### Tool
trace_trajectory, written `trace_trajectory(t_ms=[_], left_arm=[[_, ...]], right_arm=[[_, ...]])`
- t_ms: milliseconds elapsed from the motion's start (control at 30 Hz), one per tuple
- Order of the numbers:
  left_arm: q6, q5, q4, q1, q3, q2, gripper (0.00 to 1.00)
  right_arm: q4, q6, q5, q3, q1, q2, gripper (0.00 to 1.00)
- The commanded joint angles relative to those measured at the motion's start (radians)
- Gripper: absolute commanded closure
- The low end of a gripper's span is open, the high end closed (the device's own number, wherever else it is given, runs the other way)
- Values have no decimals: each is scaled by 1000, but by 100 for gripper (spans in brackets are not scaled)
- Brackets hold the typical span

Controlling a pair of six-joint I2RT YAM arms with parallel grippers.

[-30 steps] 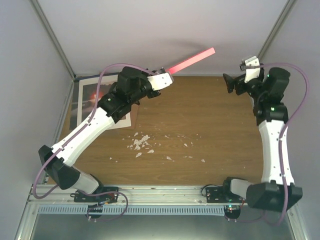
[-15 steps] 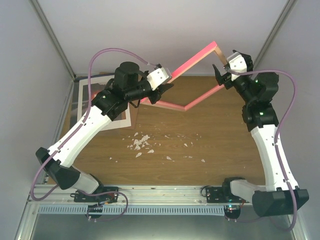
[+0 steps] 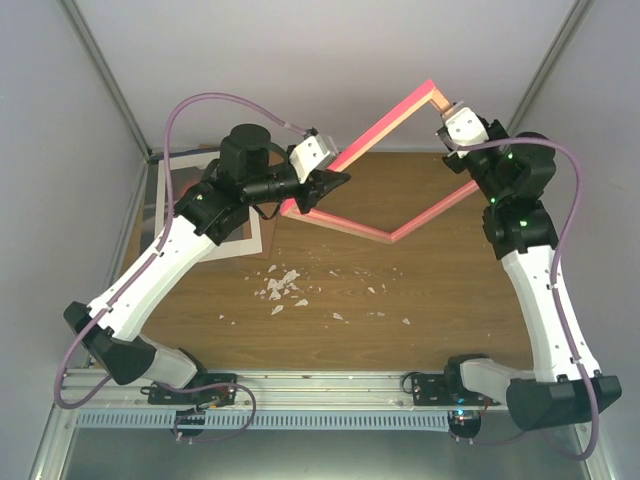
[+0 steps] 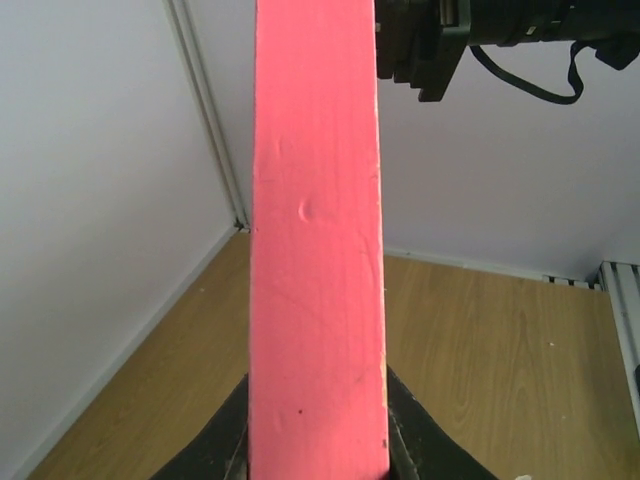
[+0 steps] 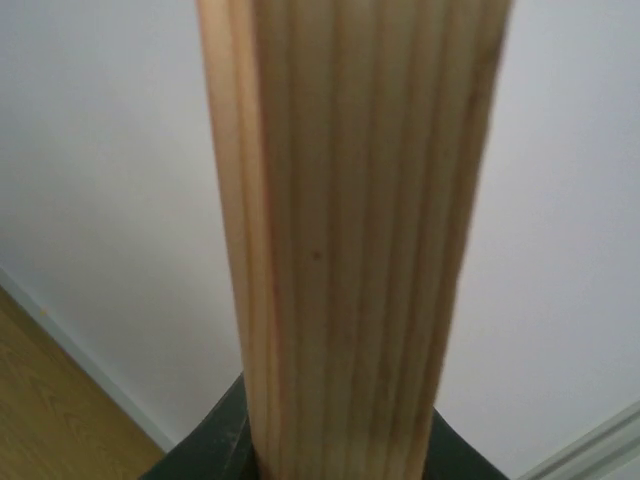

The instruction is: Put the photo into the frame

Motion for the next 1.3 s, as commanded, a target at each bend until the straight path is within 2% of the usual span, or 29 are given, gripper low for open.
trace_trajectory(t_ms=[0, 33, 67, 100, 200, 233, 433, 600, 667, 1033, 1267], left_arm=[[-26, 21, 125, 4, 3, -33, 74], [-28, 12, 130, 7, 4, -31, 61], [-26, 5, 132, 10, 5, -29, 43], [-24, -4, 137, 14, 6, -27, 31], [-14, -29, 149, 29, 12, -26, 4], [-9, -35, 152, 34, 16, -26, 1], [-22, -109, 164, 97, 31, -24, 1], [-22, -172, 166, 151, 3, -41, 1], [-5, -189, 168, 167, -28, -56, 1], [-7, -249, 116, 257, -215, -88, 1], [-25, -231, 88, 279, -330, -46, 1]], right_arm=[[-58, 53, 91, 63, 6, -21, 93], [-84, 77, 108, 74, 5, -16, 99], [-119, 99, 121, 84, 6, -8, 99], [-146, 128, 134, 92, 5, -2, 99], [-221, 221, 178, 113, 2, 20, 99], [-247, 253, 185, 123, -3, 30, 99], [-430, 541, 171, 179, -68, 113, 100], [-628, 752, 61, 219, -167, 231, 99], [-654, 803, 15, 212, -205, 266, 99], [-618, 915, -106, 49, -231, 443, 99], [-632, 908, -113, 61, -231, 666, 99]])
